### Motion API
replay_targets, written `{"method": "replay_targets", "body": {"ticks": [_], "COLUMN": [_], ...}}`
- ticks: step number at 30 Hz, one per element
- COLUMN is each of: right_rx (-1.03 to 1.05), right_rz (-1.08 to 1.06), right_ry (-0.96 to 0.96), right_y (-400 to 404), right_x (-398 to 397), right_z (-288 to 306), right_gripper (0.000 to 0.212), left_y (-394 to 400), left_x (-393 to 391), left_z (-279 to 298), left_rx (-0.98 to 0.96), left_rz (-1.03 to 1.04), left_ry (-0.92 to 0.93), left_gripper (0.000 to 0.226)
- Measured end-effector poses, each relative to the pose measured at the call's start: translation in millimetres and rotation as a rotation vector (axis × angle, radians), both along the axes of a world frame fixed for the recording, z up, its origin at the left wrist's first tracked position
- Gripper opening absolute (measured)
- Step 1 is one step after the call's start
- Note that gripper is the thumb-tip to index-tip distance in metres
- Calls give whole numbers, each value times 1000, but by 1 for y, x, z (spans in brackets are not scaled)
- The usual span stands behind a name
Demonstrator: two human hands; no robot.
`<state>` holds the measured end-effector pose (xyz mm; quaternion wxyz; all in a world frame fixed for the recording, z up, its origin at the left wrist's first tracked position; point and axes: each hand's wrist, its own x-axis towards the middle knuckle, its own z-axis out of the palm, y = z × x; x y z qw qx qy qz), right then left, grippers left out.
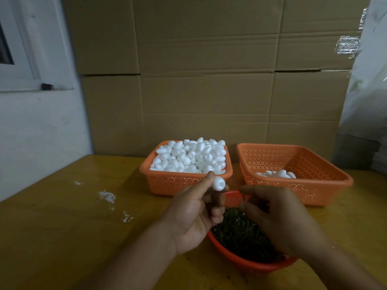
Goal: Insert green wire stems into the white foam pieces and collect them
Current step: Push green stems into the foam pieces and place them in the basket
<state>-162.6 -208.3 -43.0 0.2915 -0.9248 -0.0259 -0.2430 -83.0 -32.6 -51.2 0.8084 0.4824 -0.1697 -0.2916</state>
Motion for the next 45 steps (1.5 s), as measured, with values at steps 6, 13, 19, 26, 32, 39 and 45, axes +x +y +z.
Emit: {"method": "replay_targets", "body": {"ticks": [6,13,19,26,32,39,45], "right_rx": [375,414,411,406,390,366,449], "right_rz": [99,212,194,143,104,162,85], "right_ry": [-129,-162,-172,-196,-216,-191,-237], "right_y": [13,24,26,26,27,30,33], "right_x": [-7,-11,-10,-9,-9,-12,-10], "right_z": [6,10,9,6,5,6,5], "right_gripper": [18,26,24,19,16,14,14], "left_y": [0,-1,0,-1,-2,-4,-3], "left_x": [-1,-3,-5,-7,-9,-13,-15], "left_z": [0,1,0,-1,0,0,1], "left_rx": [-8,6,25,36,42,76,81], "left_rz": [-2,1,-11,-7,18,50,87], "left_ry": [26,-13,-48,-86,-135,-251,-372], "left_gripper": [38,30,30,32,31,35,31]}}
